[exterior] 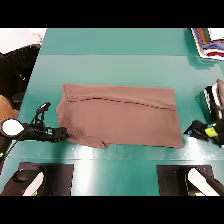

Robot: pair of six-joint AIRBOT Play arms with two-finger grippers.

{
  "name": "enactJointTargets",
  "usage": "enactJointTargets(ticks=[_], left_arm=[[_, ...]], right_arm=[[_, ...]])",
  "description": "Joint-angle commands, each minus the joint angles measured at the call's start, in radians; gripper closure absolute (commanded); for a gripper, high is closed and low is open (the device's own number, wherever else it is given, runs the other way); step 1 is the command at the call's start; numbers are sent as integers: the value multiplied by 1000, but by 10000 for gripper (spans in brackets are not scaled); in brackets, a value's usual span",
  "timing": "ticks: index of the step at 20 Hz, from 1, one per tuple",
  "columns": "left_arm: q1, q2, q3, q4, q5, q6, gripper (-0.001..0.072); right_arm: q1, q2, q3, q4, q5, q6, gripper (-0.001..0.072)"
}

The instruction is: Fold the shirts.

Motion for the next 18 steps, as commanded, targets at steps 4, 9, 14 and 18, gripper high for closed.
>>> enactJointTargets(ticks=[4,9,14,18], left_arm=[[0,5,16,6,-7,20,681],[0,6,28,37,-113,32,682],[0,206,92,132,-346,-60,683],[0,220,262,131,-359,-74,683]], right_arm=[[31,-114,-117,-18,-37,8,328],[135,-83,-117,-28,-45,10,683],[155,119,-86,-87,76,11,693],[159,224,65,-96,107,11,695]])
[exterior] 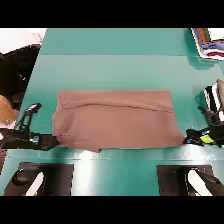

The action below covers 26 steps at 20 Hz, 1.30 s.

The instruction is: Fold the shirts.

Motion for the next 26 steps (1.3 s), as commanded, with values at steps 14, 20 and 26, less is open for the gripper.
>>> enactJointTargets(ticks=[14,20,26], left_arm=[[1,-849,502,129,503,139,679],[1,-866,503,127,566,130,214],[-2,-831,514,123,370,140,632]], right_arm=[[278,-640,747,-13,-212,18,694],[245,-827,906,195,-208,14,234],[99,-746,710,249,-166,-71,224]])
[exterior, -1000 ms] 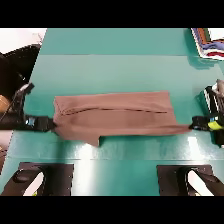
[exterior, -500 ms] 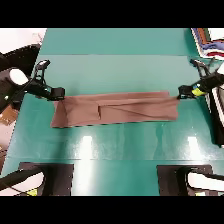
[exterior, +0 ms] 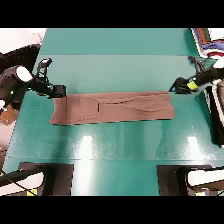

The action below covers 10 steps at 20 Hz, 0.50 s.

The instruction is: Fold the shirts.

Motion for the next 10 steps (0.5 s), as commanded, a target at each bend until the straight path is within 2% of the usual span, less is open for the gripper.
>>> enactJointTargets(ticks=[1,2,6,10], left_arm=[[-2,11,4,-23,-87,6,679],[-2,11,4,-52,-87,6,679],[-2,10,4,-209,-54,7,679],[-3,10,2,-262,-33,6,679]], right_arm=[[-92,42,-141,42,10,-46,153],[-121,45,-188,47,6,-50,78],[-172,42,-321,218,-44,-147,79],[-97,21,-341,224,-84,-153,88]])
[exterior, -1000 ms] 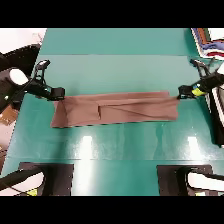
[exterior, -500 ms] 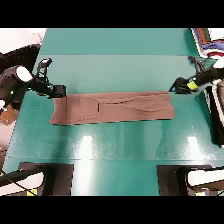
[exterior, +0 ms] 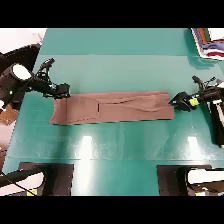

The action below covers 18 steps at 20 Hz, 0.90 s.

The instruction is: Fold the shirts.

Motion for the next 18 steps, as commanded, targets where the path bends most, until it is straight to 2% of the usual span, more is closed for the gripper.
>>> enactJointTargets(ticks=[1,2,3,5,6,9,11,16,18], left_arm=[[0,-1,-2,-79,11,0,679],[0,-3,-2,-89,7,0,680],[0,-6,-2,-93,0,0,680],[-18,-6,-2,-95,11,0,680],[-42,-6,-2,-94,27,0,680],[-159,-13,0,-93,156,-3,681],[-246,-56,21,-95,238,-9,681],[-443,-307,192,-103,246,-9,681],[-494,-403,262,-140,247,-8,681]], right_arm=[[55,-36,-19,30,-25,-21,97],[79,-59,-4,31,-13,-21,202],[98,-75,13,28,-6,-22,338],[124,-78,53,27,-3,-22,660],[124,-67,75,28,-3,-22,692],[124,13,159,29,43,-19,694],[138,74,234,31,81,39,694],[277,168,443,38,116,129,694],[335,163,519,113,125,131,693]])
